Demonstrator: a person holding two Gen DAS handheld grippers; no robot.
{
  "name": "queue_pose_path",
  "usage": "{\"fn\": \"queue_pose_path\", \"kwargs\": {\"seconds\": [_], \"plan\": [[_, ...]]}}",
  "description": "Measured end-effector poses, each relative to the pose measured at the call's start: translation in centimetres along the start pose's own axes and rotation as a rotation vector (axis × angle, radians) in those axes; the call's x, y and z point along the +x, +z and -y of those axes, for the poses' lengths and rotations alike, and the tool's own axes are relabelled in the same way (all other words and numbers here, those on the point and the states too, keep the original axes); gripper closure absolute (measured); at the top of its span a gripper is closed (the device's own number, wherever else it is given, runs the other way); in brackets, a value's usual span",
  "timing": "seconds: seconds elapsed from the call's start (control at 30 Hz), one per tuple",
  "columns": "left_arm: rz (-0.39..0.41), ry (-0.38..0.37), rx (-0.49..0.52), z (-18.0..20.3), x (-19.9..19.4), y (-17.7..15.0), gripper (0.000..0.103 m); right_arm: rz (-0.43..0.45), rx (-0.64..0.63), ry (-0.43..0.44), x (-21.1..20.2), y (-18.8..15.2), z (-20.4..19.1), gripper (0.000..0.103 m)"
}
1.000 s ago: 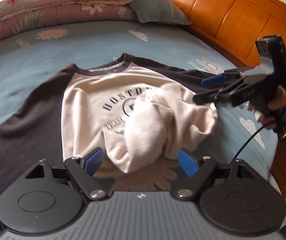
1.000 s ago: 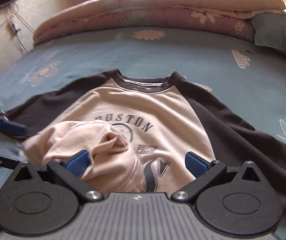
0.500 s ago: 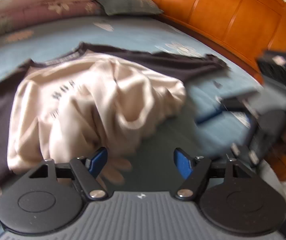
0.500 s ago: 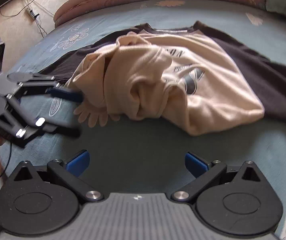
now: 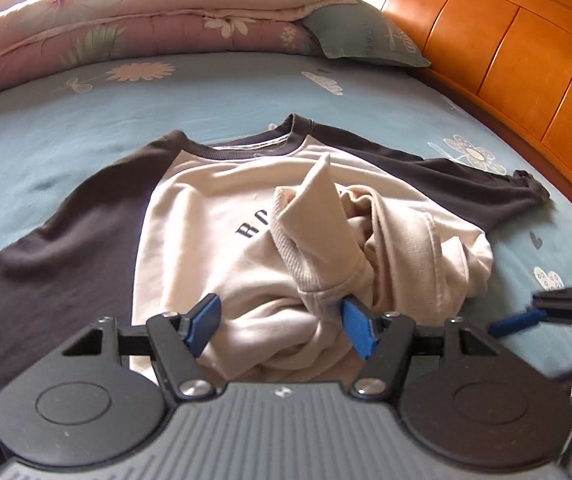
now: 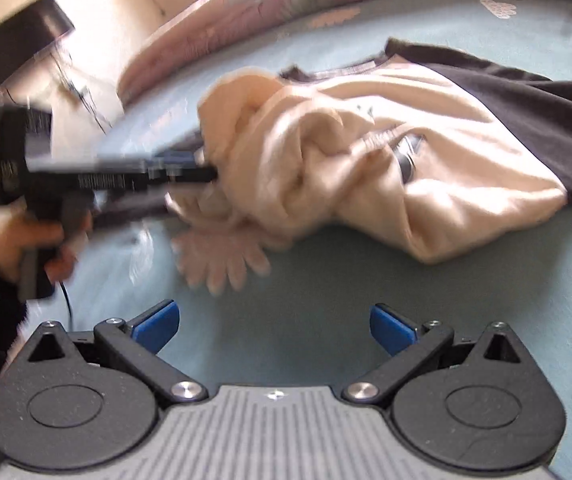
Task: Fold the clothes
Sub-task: 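Grasp the bunched beige fabric with the left gripper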
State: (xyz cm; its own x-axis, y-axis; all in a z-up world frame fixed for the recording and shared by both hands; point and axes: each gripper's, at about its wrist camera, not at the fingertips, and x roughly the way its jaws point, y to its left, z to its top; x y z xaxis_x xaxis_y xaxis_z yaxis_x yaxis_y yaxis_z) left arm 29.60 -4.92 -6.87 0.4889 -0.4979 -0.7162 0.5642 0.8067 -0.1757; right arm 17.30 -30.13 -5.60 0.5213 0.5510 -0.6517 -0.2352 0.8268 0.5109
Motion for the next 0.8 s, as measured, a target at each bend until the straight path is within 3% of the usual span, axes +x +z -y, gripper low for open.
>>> {"fn": "queue_pose_path", "kwargs": {"seconds": [0.27, 0.4, 0.53, 0.67, 0.8], "plan": [[-0.014, -0.016, -0.008, -0.5, -1.8, -1.7, 0.035, 0.064, 0.148, 0.153, 4.2, 2.8, 2.0, 0.000], [-0.003, -0.049, 0.002, -0.2, -3.7, -1.7, 0.035, 0.133, 0.178, 0.193, 3.0, 3.5, 1.8, 0.000], [0.035, -0.150, 0.038, 1.3, -5.3, 0.3, 0.030, 0.182, 0.163, 0.188, 1.0, 3.6, 1.6, 0.000], [0.067, -0.257, 0.017, 2.5, -4.6, 3.4, 0.028, 0.227, 0.155, 0.206, 0.1, 3.9, 1.9, 0.000], [0.033, -0.371, -0.062, 3.3, -1.6, 6.4, 0.028, 0.181, 0.143, 0.139, 1.1, 4.0, 2.5, 0.000]]}}
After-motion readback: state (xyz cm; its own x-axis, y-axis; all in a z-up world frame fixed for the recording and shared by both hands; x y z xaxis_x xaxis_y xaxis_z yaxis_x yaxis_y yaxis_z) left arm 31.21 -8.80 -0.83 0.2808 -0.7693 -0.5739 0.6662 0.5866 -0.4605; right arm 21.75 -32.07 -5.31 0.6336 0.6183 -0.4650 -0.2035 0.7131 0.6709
